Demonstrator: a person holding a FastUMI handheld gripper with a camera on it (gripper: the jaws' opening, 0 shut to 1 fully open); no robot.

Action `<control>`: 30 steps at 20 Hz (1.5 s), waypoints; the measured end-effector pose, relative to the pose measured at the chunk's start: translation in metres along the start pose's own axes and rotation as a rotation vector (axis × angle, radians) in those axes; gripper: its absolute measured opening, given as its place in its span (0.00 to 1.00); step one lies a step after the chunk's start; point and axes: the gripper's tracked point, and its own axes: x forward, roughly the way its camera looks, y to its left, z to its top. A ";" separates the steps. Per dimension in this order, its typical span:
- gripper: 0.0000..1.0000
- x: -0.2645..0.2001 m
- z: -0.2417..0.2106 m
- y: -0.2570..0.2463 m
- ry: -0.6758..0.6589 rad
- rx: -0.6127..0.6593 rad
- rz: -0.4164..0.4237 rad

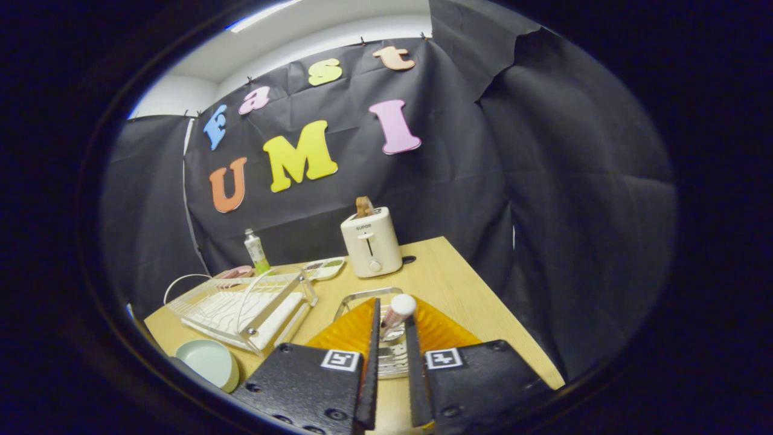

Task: Take the plate from the dish rack, then take the spoon from the basket and place it into the plate.

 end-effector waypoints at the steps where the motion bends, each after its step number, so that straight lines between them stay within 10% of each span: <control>1: 0.24 0.002 0.002 0.008 0.012 0.004 0.018; 16: 0.09 -0.062 0.091 0.035 -0.106 -0.255 -0.093; 30: 0.09 -0.123 0.043 0.272 0.001 -0.363 0.345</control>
